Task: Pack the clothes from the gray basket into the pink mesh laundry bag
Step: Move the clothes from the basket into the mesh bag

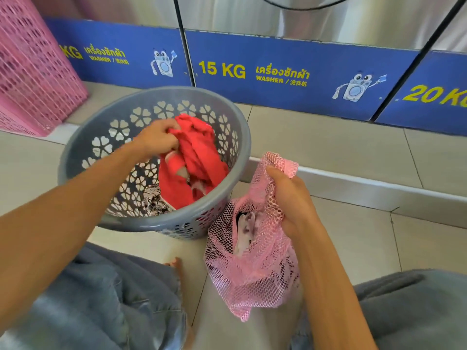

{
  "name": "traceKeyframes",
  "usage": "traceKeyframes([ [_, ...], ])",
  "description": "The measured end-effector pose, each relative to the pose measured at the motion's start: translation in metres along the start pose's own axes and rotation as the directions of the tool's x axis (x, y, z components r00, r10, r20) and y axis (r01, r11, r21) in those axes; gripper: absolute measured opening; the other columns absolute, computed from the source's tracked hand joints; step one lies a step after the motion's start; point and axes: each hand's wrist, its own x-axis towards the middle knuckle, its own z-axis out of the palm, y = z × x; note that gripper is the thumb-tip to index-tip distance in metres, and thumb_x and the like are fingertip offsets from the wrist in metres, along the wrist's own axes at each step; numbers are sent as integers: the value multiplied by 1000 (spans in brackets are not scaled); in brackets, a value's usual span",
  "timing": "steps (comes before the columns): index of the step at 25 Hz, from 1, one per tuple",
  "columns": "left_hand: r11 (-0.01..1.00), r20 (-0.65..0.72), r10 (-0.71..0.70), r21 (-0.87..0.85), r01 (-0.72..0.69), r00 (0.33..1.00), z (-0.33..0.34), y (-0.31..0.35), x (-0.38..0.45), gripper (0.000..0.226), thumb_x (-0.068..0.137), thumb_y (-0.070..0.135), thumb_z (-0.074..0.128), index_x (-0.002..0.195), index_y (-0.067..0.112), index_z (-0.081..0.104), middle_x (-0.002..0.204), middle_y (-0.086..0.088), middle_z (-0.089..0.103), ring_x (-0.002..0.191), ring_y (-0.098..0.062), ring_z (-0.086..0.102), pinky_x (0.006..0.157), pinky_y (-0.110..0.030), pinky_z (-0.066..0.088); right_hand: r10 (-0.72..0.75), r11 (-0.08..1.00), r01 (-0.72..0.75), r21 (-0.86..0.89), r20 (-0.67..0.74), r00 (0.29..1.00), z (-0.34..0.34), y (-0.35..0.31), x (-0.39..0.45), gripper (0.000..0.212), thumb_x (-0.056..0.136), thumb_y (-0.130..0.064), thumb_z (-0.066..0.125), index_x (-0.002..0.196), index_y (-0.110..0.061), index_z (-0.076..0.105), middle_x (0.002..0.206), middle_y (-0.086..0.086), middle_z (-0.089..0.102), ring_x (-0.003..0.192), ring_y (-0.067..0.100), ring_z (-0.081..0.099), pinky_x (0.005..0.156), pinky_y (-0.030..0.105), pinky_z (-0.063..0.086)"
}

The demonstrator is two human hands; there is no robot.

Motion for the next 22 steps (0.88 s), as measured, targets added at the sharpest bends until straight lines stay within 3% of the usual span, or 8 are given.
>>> traceKeyframes([
  [3,882,-97,-1,-469,-45,995,-41,41,-39,40,66,-15,50,74,23,59,74,-4,56,68,-17,53,64,-29,45,-17,1000,17,19,-26,1000,-16,-5,-12,42,95,-40,62,130,-17,65,121,10,75,110,34,71,101,58,53],
  [5,748,-90,34,-658,-85,995,-53,62,-71,42,68,-16,46,78,22,62,80,-6,62,73,-19,60,70,-31,52,-26,999,28,41,-37,999,-27,-6,-18,39,96,-37,62,128,-14,65,117,13,76,106,34,73,99,55,55],
  [9,478,62,41,-878,35,997,-36,93,-133,49,84,-10,35,56,16,65,60,1,68,54,-13,66,58,-23,56,-71,994,77,77,-83,994,-50,-7,-29,35,95,-35,65,121,-12,71,107,13,80,99,34,75,96,54,57],
  [12,401,170,46,-906,138,984,-6,108,-153,34,85,-6,34,65,12,55,56,1,63,50,-12,62,57,-22,53,-99,987,115,114,-137,986,-65,-5,-38,34,94,-40,64,114,-13,72,103,15,79,94,33,74,87,50,59],
  [14,449,202,83,-882,144,976,18,116,-158,26,85,-4,40,73,13,55,61,0,65,54,-12,62,57,-22,53,-118,977,140,160,-143,983,-72,-3,-42,35,97,-42,61,112,-12,72,98,14,80,83,28,74,76,43,57],
  [16,577,169,140,-815,58,976,49,123,-161,34,83,-12,43,76,19,57,65,1,63,59,-13,58,54,-21,50,-136,969,163,187,-149,979,-75,-1,-46,35,98,-42,61,110,-12,74,92,8,82,77,21,76,75,39,59],
  [19,738,17,193,-661,-133,981,104,122,-167,44,72,-16,43,74,25,59,70,6,58,64,-12,48,56,-25,41,-158,974,180,138,-160,974,-74,4,-45,44,92,-47,64,118,-13,74,105,7,81,95,26,77,91,47,60],
  [22,821,-10,294,-510,-258,956,150,112,-176,37,60,-2,41,75,26,60,74,13,59,70,-6,51,67,-26,40,-181,978,194,77,-150,972,-71,11,-39,45,93,-45,62,124,-13,73,110,4,78,96,22,75,90,44,59],
])
